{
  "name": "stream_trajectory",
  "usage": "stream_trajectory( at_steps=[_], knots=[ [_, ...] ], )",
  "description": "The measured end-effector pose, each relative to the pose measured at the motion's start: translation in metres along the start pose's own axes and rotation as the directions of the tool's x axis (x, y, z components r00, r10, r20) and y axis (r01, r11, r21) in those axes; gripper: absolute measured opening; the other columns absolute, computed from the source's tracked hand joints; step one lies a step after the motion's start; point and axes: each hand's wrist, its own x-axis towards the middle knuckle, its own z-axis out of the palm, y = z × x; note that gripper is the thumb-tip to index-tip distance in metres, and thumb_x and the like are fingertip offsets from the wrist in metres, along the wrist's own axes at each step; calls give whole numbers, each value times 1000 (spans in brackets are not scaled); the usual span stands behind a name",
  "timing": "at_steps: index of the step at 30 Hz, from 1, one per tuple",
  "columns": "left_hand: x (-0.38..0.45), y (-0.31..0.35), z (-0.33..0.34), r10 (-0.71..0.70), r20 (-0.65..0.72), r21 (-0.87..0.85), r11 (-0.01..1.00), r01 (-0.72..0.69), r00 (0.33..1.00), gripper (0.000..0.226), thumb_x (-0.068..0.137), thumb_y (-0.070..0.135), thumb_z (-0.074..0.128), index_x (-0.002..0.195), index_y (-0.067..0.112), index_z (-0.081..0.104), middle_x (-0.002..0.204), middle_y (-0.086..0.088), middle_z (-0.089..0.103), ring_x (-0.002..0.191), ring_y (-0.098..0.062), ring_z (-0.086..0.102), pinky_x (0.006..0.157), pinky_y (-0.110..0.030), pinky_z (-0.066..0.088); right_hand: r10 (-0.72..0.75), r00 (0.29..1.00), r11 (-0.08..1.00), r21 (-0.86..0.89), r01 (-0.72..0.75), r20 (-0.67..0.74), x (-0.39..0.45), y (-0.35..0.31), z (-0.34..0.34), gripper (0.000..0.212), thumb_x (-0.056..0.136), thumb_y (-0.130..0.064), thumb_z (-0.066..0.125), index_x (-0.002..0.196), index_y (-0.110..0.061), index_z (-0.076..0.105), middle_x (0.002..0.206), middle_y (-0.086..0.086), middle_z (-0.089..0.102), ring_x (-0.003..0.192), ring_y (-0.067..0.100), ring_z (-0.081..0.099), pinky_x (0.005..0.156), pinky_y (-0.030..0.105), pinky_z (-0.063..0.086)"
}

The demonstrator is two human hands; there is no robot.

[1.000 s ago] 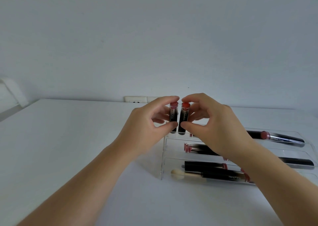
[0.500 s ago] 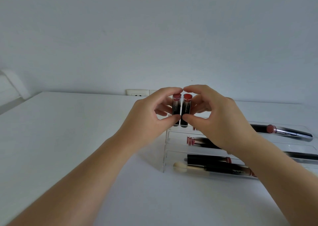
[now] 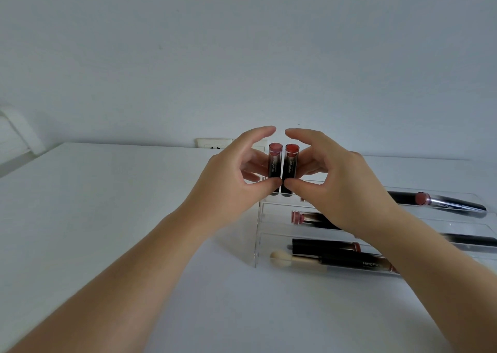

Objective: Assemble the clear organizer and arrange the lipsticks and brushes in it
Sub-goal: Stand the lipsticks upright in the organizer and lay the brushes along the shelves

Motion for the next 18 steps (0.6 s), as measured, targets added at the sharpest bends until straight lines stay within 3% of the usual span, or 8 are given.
stream_trajectory(
  at_steps=[8,13,18],
  knots=[
    [2,-2,-1,-79,46,-21,997,80,996,71,77,22,78,141,33,50,96,11,77,93,-13,75,88,-44,60,15,1000,1000,11,-15,22,0,-2,-2,69,82,-16,80,140,-35,48,94,-19,72,93,-10,64,84,-2,39],
    [2,-3,-1,-88,49,-13,996,89,995,70,76,24,79,140,34,52,97,9,77,93,-13,75,88,-46,60,51,998,998,19,-52,40,-1,-2,-8,73,74,-39,73,141,-43,43,98,-16,71,96,-6,65,87,7,47],
    [2,-3,-1,-80,51,-3,997,80,995,66,79,21,79,137,37,54,96,12,76,92,-8,74,86,-44,61,75,995,997,-2,-75,64,-2,1,-16,70,75,-42,75,137,-47,43,99,-17,70,98,-5,65,87,15,48]
  ],
)
